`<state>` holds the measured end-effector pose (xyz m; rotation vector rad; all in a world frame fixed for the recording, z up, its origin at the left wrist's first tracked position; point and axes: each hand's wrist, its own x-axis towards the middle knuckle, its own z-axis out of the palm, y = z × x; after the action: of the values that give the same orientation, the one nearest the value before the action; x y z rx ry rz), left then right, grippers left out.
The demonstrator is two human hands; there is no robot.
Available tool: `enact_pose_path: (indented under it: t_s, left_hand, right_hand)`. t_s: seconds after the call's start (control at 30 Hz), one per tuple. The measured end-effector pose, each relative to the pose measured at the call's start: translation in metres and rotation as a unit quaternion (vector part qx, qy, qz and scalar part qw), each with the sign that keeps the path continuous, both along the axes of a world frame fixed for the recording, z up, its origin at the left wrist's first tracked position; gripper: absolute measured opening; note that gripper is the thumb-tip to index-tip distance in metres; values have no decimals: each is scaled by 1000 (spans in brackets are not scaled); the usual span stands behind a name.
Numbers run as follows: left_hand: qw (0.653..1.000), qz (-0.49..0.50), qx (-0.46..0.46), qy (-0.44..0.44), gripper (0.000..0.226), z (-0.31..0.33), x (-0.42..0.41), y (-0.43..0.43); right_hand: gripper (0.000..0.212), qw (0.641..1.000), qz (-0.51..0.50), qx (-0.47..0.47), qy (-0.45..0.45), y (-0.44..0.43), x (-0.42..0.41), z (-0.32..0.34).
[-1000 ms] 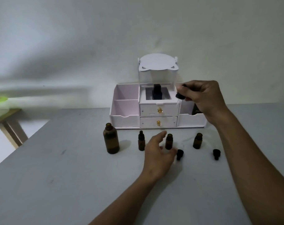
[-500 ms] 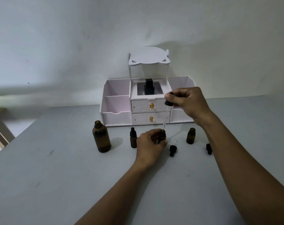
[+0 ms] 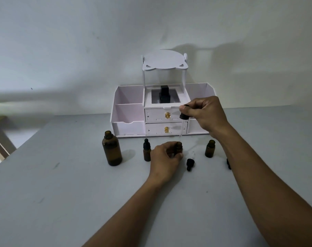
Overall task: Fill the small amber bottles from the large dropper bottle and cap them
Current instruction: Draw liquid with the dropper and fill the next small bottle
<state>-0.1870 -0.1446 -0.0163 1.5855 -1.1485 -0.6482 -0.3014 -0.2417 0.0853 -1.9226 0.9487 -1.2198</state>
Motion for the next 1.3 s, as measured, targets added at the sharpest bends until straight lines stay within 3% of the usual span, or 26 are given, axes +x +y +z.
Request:
enact_pose_path:
  t_s: [0.63,0.93,1.1,1.2,1.3]
  left_hand:
    - [1000,5,13,19,42,1,-3,3]
    - [999,-4,23,25,48,2,-3,6]
    - [999,-22,23,2,70,-1,3,15]
    - [999,-37,6,-16,66,-1,11,40]
    - [996,-19,-73,-47,53,7,28,70]
  right_hand:
    - [11,1000,-9,-2,-11,-5,1,-3]
    - [11,999,34,6,19,-2,-4,3]
    - [9,998,51,4,-42,6,-11,17]
    - [10,996,45,-20,-80,9,-13,27]
    - [10,988,80,-27,-130,18,-3,36]
